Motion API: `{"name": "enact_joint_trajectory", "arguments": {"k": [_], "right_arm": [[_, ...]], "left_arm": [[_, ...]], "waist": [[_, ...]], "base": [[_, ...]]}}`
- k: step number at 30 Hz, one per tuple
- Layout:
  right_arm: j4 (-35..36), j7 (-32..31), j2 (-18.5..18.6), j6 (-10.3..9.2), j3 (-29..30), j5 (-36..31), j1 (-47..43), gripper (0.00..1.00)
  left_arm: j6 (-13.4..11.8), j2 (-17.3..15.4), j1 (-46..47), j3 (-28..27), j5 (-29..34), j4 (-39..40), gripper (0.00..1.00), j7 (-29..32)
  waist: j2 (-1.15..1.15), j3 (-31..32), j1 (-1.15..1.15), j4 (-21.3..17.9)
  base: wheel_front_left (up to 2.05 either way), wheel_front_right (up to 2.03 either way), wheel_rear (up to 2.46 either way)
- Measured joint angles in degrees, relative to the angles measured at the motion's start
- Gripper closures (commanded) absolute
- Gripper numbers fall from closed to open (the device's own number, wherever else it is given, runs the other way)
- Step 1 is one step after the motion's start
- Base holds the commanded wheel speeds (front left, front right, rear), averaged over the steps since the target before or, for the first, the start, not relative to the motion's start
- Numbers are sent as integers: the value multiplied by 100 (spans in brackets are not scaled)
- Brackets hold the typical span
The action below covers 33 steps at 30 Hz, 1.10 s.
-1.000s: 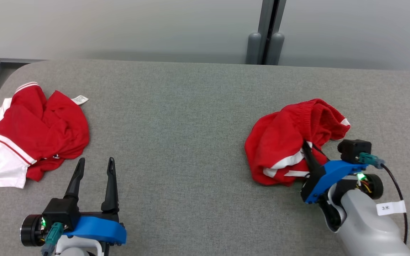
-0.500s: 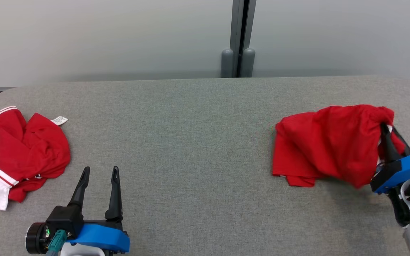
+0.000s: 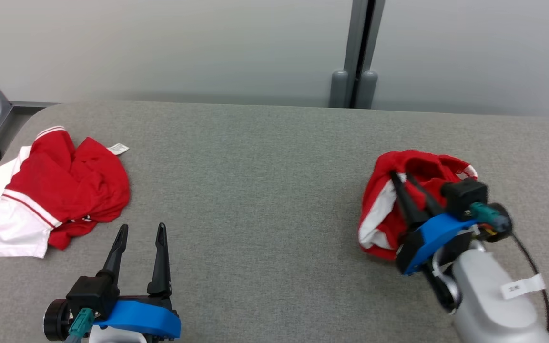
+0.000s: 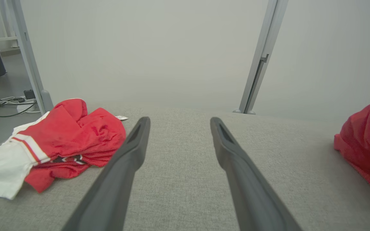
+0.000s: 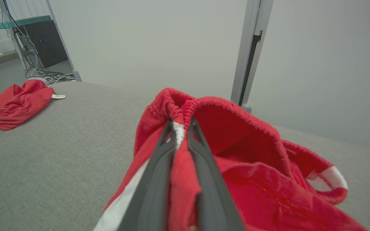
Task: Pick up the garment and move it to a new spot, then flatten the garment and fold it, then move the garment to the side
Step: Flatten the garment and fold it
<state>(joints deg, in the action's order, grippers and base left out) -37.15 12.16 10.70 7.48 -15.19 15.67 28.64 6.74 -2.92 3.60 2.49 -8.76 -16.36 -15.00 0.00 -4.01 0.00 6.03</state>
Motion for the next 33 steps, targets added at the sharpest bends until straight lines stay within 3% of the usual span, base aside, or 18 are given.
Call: {"name": "enact_joint_trajectory", "arguments": {"k": [7, 13, 18, 19, 20, 21, 26, 33], "right_arm": [[-485, -48, -624, 1, -1300, 48, -13, 100], [-782, 12, -778, 0, -2703, 243, -47, 100], [-559, 55, -789, 0, -3698, 846, -101, 100], [-542, 60, -784, 0, -3824, 914, -97, 91], [-514, 75, -781, 0, -3941, 988, -95, 41], [-493, 89, -783, 0, -4029, 1062, -93, 0], [-549, 210, -790, 1, -4079, 1207, -34, 0], [-277, 281, -782, 0, -2928, 735, -82, 0]], "left_arm": [[-51, -3, -4, 103, -119, -30, 0, 0], [-89, -3, -25, 142, -170, -29, 0, 0], [-120, -2, -23, 162, -215, -32, 0, -1], [-124, -1, -21, 175, -237, -34, 0, 0], [-133, 0, -18, 183, -237, -41, 0, 0], [-134, 1, -14, 188, -241, -46, 0, 0], [-143, 1, 10, 190, -247, -65, 0, 0], [-172, 2, -1, 77, -177, -26, 0, 0]], "waist": [[0, -67, 0, 364], [0, -183, 0, 530], [0, -217, 0, 496], [0, -222, 0, 472], [0, -226, 0, 443], [0, -228, 0, 414], [0, -225, 0, 232], [0, -170, 0, -58]], "base": [[0, 0, 0], [0, 0, 0], [0, 0, 0], [0, 0, 0], [0, 0, 0], [0, 0, 0], [0, 0, 0], [0, 0, 0]]}}
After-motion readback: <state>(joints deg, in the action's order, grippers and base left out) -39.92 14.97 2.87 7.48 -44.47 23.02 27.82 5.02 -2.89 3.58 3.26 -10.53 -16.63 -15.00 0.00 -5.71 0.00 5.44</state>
